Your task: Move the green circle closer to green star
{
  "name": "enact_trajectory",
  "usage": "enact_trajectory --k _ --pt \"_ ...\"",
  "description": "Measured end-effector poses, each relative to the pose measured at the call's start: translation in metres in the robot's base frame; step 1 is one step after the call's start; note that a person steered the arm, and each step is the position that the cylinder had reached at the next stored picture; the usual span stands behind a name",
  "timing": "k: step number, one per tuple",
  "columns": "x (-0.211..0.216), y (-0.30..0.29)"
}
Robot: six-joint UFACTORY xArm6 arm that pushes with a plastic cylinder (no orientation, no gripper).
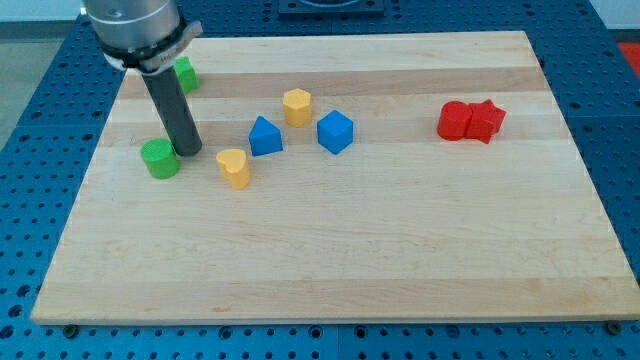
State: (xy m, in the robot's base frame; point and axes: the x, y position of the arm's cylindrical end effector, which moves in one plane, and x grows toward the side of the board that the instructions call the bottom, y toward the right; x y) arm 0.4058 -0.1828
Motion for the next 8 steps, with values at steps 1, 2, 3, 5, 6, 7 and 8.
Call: enact_trajectory --k 1,2,3,5,6,7,8 --pt "0.032 0.020" --pt "0.066 0.044" --pt "0.095 0.046" --pt "0.088 -0.032" --pt "0.082 -0.031" --pt "0.051 -0.021" --pt "0.016 -0.019"
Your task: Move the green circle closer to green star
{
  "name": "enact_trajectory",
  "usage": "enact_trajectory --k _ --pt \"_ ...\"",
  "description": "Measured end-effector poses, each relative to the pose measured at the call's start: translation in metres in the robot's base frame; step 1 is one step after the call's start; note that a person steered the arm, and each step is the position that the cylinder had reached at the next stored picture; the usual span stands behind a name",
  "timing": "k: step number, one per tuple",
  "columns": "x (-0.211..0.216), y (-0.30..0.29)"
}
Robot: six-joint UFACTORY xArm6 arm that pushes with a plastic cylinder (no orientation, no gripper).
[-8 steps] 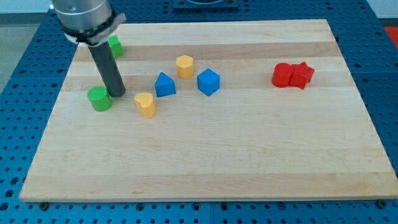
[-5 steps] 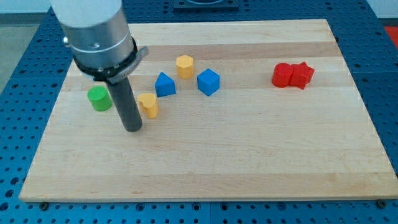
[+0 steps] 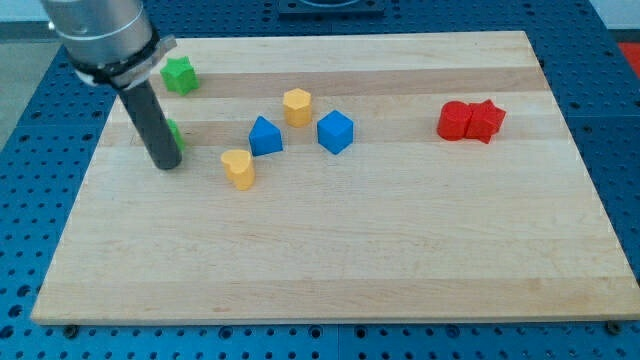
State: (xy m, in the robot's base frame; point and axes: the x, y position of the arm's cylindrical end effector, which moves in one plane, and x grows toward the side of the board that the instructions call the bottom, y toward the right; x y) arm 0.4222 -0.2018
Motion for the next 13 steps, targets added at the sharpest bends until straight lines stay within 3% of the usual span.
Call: enact_trajectory --k 3,5,6,9,12,13 --pt "-0.090 0.000" --pt "-0.029 -0.008" --pt "-0.022 -0.040" --pt "-0.081 -0.057" --pt "-0.092 -0.042" --pt "-0.069 -0.044"
